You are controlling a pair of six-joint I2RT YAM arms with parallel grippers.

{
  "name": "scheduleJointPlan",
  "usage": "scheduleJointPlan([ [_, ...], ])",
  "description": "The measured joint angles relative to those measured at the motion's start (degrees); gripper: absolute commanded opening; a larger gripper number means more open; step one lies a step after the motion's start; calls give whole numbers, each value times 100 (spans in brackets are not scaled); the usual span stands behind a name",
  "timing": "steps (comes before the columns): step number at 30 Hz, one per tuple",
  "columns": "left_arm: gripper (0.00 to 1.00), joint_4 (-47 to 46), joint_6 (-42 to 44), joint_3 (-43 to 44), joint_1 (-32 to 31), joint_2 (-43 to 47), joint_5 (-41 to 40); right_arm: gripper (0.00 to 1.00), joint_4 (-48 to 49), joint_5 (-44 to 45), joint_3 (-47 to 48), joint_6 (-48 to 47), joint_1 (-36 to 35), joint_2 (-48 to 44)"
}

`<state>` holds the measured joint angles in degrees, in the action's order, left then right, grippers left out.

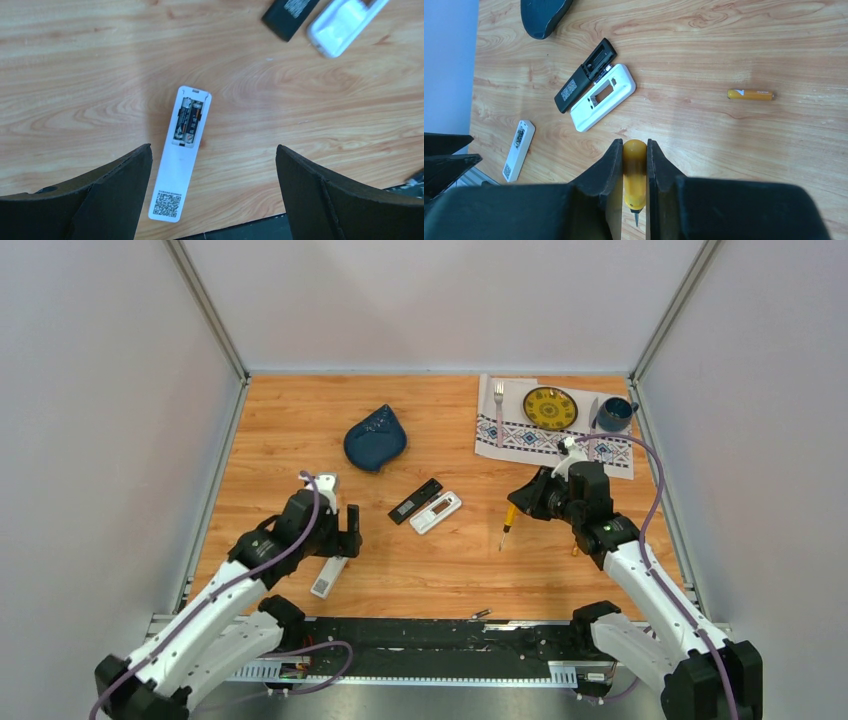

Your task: Unload the batteries from the remote control

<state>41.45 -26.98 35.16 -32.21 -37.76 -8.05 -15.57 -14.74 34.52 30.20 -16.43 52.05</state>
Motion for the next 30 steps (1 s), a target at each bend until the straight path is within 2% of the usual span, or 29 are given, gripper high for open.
scheduleJointPlan([
  [8, 98, 151, 0, 240, 4, -2006, 9, 0, 2, -37, -9, -2, 0, 0],
  [12, 96, 131, -39, 227, 9, -2568, 160, 0, 4, -37, -74, -2, 0, 0],
  [15, 90, 55, -118, 127, 9, -2798, 223, 0, 2, -37, -125, -4, 0, 0],
  [16, 82, 28, -142, 81, 9, -2844, 245, 0, 4, -37, -140, -4, 0, 0],
  [18, 79, -35, -120, -2, 11, -2940, 173, 0, 4, -37, -160, -7, 0, -2],
  [21, 67, -170, -149, -118, 46, -3084, 138, 0, 4, -37, -188, -22, 2, -2],
  [22, 55, -186, -144, -140, 48, -3145, 116, 0, 0, -37, -188, -26, 2, -2],
  [24, 45, -197, -125, -125, 70, -3303, 55, 0, 2, -37, -188, -46, 11, -7],
  [25, 30, -181, -116, -111, 83, -3333, 57, 0, 0, -37, -190, -52, 15, -11],
  [27, 11, -186, -103, -103, 83, -3346, 116, 0, 0, -37, -190, -74, 31, -31],
  [30, 4, -144, -44, -55, 74, -3355, 186, 0, -7, -37, -190, -127, 66, -87],
])
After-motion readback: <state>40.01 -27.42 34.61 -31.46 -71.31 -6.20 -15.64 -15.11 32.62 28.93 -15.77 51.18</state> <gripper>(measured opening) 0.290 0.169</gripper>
